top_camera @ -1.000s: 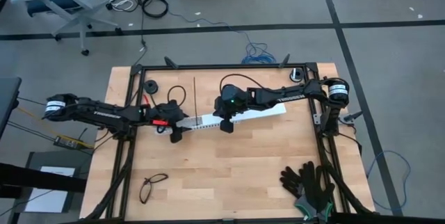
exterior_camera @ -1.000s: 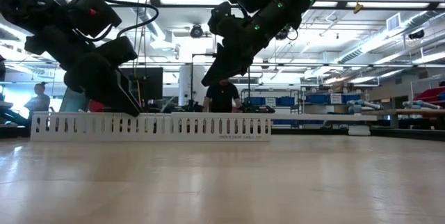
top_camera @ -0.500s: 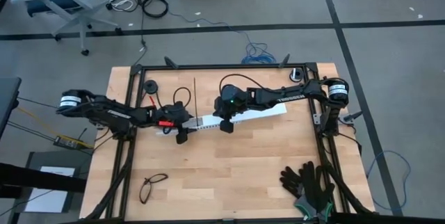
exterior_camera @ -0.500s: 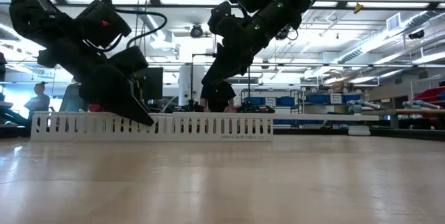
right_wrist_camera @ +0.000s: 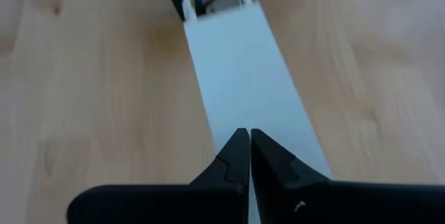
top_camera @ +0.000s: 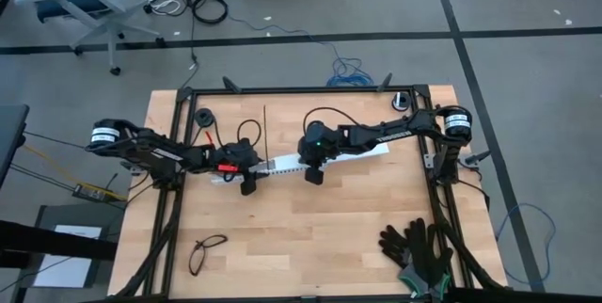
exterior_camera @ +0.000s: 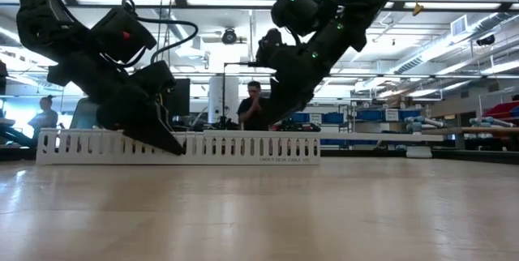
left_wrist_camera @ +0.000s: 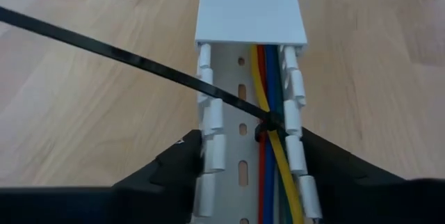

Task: Ziptie cables
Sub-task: Close the white cable duct using the cover

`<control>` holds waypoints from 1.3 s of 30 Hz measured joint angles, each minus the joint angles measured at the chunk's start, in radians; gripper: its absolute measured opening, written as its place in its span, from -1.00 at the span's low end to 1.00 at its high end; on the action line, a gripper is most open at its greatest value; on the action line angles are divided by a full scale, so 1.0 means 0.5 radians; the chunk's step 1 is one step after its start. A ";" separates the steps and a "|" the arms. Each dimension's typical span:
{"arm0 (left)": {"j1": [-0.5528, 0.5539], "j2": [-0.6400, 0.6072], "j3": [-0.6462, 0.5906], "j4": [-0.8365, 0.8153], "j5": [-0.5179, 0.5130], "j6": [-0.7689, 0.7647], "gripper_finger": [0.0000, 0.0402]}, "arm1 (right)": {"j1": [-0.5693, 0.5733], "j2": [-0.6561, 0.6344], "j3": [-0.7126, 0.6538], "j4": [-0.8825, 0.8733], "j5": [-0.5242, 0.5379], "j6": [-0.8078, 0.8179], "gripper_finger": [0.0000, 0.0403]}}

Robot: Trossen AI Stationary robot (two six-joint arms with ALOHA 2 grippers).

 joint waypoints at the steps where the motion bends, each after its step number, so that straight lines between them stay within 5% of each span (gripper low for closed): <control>1: 0.001 0.000 0.000 0.005 0.000 0.004 -0.09 | 0.000 0.011 -0.006 0.046 -0.001 0.000 -1.00; 13: 0.000 0.002 -0.006 0.031 -0.020 0.003 -0.11 | -0.010 0.520 0.332 0.491 -0.276 -0.042 -1.00; 24: 0.001 0.005 -0.004 0.030 -0.019 -0.030 0.07 | 0.077 0.092 0.319 0.273 -0.156 -0.258 -1.00; 31: 0.001 -0.003 0.012 0.024 -0.013 -0.071 0.39 | 0.086 0.026 0.320 0.105 -0.015 -0.279 -1.00; 39: 0.001 -0.073 0.058 -0.142 -0.012 -0.053 0.40 | 0.085 0.026 0.320 0.054 0.013 -0.271 -1.00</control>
